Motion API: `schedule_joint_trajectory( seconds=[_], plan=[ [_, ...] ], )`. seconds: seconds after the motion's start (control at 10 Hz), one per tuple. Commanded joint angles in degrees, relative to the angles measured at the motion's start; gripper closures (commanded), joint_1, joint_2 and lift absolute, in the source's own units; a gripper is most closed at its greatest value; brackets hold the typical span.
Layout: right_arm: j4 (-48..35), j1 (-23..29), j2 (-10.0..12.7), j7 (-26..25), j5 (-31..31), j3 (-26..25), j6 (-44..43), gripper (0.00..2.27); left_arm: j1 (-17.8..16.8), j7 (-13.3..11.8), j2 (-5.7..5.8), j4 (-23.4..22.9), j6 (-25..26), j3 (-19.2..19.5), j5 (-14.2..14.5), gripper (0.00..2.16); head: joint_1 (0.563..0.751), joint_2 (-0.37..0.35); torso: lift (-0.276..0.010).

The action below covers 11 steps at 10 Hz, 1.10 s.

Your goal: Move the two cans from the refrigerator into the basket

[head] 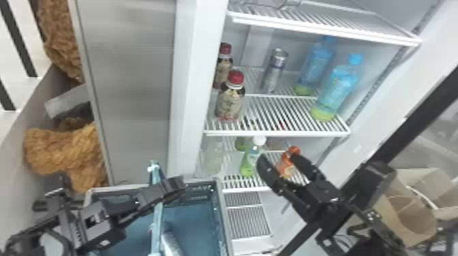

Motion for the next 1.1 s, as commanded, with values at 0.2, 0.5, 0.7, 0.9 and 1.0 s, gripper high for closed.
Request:
schedule_joint_trajectory(
  seconds=[0.2, 0.5, 0.7, 0.9, 1.0],
  plan=[
    [0.74, -2.27, 0.41, -1.42, 0.56, -1.4, -2.42, 0.13, -0.86, 0.0, -0.01, 0.0, -0.39, -0.27, 0.02, 1.19, 0.695, -0.347, -0.031],
    [4.82, -7.47, 0.41, -2.56, 3.65, -1.85, -3.69, 0.13, -0.86, 0.0, -0.01, 0.0, -0.39, -0.38, 0.25, 1.19, 0.695, -0.35, -0.031],
    [8.48, -11.27, -0.11, -3.35, 4.79, -1.85, -4.25, 0.13, -0.86, 0.0, 0.07, 0.14, -0.39, -0.5, 0.36, 1.19, 0.695, -0.35, -0.031],
    [11.71, -14.78, -0.2, -4.32, 5.7, -1.74, -4.25, 0.13, -1.0, 0.08, 0.07, 0.14, -0.53, -0.5, 0.36, 1.19, 0.695, -0.35, -0.031],
    [13.54, -16.61, -0.2, -4.58, 5.93, -1.74, -4.25, 0.13, -1.0, 0.08, 0.07, 0.14, -0.53, -0.5, 0.48, 1.19, 0.695, -0.35, -0.031]
  ],
)
